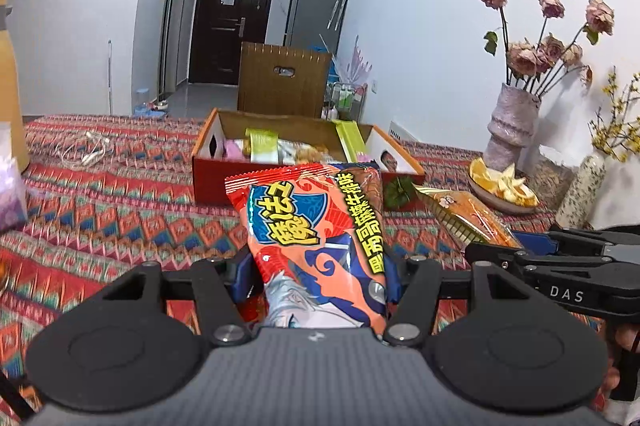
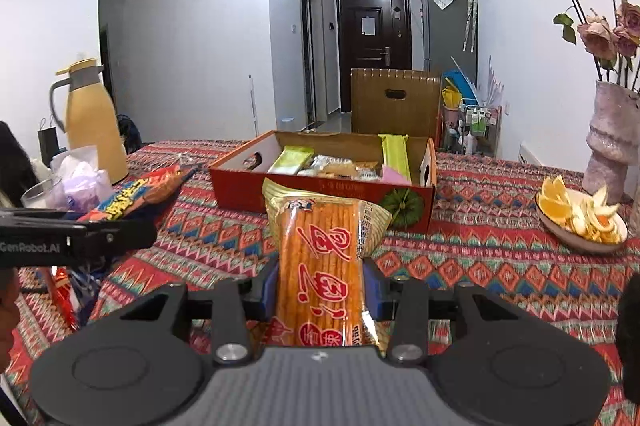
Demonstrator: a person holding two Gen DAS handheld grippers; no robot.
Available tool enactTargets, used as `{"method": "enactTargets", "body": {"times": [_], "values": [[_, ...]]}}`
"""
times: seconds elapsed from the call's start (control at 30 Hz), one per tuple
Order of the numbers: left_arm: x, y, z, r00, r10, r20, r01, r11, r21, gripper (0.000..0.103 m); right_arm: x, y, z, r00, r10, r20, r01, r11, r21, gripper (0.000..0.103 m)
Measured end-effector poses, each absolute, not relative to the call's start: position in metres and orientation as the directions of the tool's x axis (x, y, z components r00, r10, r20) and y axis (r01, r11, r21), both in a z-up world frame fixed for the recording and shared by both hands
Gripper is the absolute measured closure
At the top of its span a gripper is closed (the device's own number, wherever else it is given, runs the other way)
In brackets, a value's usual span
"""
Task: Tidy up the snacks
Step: 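Lift both held packets and carry them over the cardboard box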
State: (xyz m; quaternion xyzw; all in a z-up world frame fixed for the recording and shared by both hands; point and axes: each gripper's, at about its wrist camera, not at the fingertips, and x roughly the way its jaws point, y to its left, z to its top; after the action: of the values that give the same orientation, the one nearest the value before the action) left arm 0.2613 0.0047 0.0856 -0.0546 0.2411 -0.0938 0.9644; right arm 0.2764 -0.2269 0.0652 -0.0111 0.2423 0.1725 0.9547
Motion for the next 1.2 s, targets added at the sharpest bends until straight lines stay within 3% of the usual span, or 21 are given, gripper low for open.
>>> {"method": "enactTargets", "body": {"times": [0.67,1.2], "values": [[0.422,0.006,0.106,0.852,-0.244,-0.462,0.186,0.968,-0.168,0.043,0.436,-0.204,0.079,0.835,0.321,-0.446,-0.346,0.938,0.029,0.062],[0.562,-0.005,0.075,0.829,-0.241,-0.505,0.174,0.969,-0.178,0.043,0.570,-0.186,0.044,0.804,0.326,-0.497,-0.336,0.939,0.073,0.062]]}}
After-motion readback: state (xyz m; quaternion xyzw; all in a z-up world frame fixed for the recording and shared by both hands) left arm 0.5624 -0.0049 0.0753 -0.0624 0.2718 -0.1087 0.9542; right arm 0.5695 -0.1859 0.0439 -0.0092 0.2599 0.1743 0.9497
